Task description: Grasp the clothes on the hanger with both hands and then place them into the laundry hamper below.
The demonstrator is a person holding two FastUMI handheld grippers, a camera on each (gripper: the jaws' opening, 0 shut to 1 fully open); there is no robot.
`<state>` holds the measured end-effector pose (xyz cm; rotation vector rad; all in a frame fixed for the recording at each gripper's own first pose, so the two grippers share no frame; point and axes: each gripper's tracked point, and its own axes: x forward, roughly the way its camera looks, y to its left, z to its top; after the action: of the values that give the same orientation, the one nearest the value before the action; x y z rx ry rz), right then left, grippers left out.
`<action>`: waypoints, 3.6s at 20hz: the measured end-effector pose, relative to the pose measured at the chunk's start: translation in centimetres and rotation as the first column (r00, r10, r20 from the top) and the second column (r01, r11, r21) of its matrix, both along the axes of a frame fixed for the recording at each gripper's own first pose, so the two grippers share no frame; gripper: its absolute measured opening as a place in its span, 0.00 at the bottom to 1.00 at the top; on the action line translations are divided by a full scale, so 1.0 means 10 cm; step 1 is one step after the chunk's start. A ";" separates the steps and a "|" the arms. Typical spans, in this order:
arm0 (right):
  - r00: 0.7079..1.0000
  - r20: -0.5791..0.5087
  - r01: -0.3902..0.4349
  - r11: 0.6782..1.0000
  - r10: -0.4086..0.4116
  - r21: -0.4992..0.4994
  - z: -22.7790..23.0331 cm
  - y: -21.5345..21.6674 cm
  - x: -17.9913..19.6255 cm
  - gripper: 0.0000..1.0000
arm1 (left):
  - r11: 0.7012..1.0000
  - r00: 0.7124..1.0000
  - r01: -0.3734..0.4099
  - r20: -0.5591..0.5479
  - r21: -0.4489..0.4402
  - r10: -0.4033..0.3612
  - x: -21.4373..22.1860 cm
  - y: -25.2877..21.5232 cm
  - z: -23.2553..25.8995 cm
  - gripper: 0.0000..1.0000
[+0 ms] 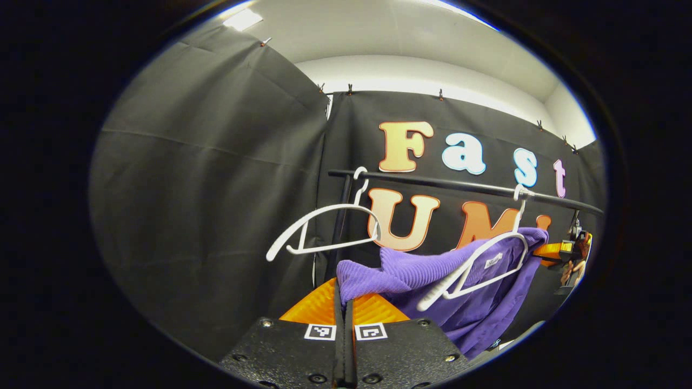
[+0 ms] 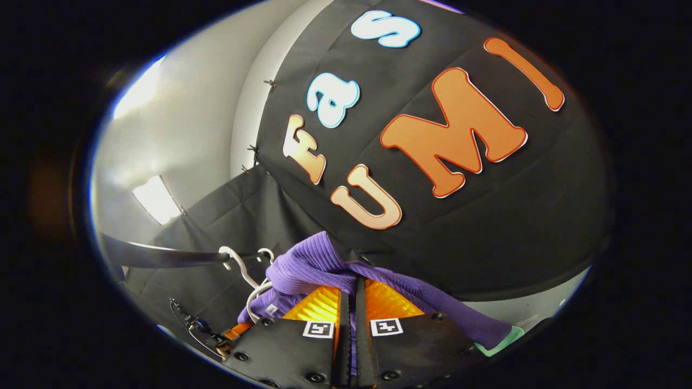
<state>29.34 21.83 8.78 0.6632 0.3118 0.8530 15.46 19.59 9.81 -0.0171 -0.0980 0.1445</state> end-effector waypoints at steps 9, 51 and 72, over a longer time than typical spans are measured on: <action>0.997 -0.014 0.078 0.996 -0.077 0.039 0.23 -0.11 0.29 0.07 | 0.998 0.994 0.023 0.102 0.055 -0.029 0.21 0.09 0.62 0.00; 0.875 -0.273 0.316 0.899 -0.399 -0.303 -2.24 -0.60 -0.20 0.07 | 0.963 0.899 0.264 -0.349 -0.057 -0.267 0.82 -0.60 -1.99 0.00; 0.774 -0.272 0.336 0.735 -0.572 -0.589 -3.72 -0.73 -1.01 0.07 | 0.803 0.579 0.582 -0.630 -0.124 -0.517 0.73 -2.97 -3.66 0.00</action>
<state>19.19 14.56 -28.46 0.3878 0.7210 0.0901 22.77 -10.10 -26.82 0.1020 0.6009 -0.5011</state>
